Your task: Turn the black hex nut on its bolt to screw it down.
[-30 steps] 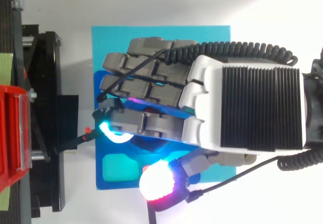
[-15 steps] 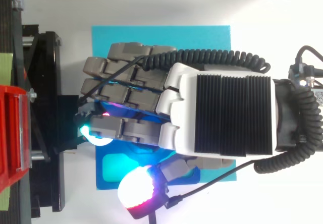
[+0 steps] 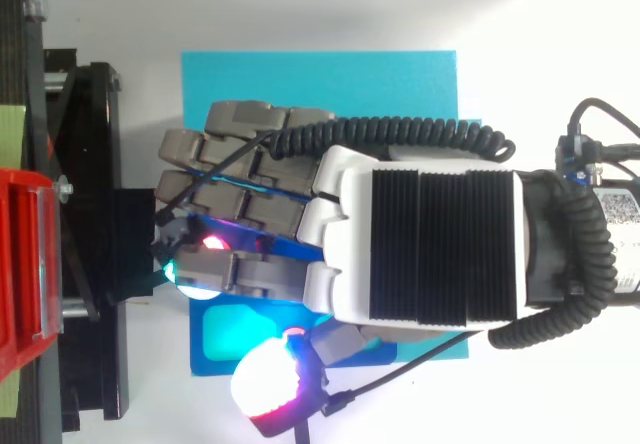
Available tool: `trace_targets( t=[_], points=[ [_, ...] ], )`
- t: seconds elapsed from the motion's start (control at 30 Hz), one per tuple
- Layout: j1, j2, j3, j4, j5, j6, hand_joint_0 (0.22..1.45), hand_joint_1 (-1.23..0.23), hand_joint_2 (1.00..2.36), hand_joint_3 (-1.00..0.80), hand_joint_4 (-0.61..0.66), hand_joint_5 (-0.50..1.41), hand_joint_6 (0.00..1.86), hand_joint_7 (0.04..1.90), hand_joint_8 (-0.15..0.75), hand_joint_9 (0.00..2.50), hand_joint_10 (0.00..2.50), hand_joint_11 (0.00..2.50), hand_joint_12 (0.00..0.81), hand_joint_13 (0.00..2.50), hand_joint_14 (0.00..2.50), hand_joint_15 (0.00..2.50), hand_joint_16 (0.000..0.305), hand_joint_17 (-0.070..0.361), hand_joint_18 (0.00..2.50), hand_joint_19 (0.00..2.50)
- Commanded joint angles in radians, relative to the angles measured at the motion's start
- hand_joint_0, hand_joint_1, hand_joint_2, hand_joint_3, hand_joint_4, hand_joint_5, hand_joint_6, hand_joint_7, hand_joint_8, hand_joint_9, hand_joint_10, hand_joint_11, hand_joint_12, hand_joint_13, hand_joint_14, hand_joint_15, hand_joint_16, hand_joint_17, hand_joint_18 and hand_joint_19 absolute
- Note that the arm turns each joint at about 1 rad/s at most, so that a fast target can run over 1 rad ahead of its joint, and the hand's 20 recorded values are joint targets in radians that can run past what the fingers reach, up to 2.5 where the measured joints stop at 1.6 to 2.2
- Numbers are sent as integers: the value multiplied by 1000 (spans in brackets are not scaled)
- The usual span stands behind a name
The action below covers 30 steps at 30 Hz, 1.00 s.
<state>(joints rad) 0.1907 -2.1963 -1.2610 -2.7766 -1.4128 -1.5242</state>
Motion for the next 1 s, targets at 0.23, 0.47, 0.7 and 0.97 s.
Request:
trace_targets(
  t=[0.23, 0.47, 0.7, 0.97],
  points=[
    [-4, -17, 0, 0, -29, -40, 504, -281, 1000, -500, 127, -50, 504, 1249, 228, 552, 0, 23, 314, 472, 0, 0, 56, 125, 433, 255],
    [-5, -22, -2, 6, -43, -39, 503, -283, 1000, -500, 127, -50, 504, 1241, 228, 553, 0, 23, 313, 472, 0, 0, 56, 126, 441, 262],
    [-8, -22, 0, 0, -48, -39, 503, -285, 1000, -500, 113, -42, 504, 1317, 227, 555, 0, 24, 314, 474, 0, 0, 56, 125, 437, 255],
    [-19, -22, -2, 0, -74, -40, 502, -287, 1000, -500, 104, -36, 503, 1403, 231, 554, 0, 24, 313, 473, 0, 0, 56, 126, 442, 261]
  ],
)
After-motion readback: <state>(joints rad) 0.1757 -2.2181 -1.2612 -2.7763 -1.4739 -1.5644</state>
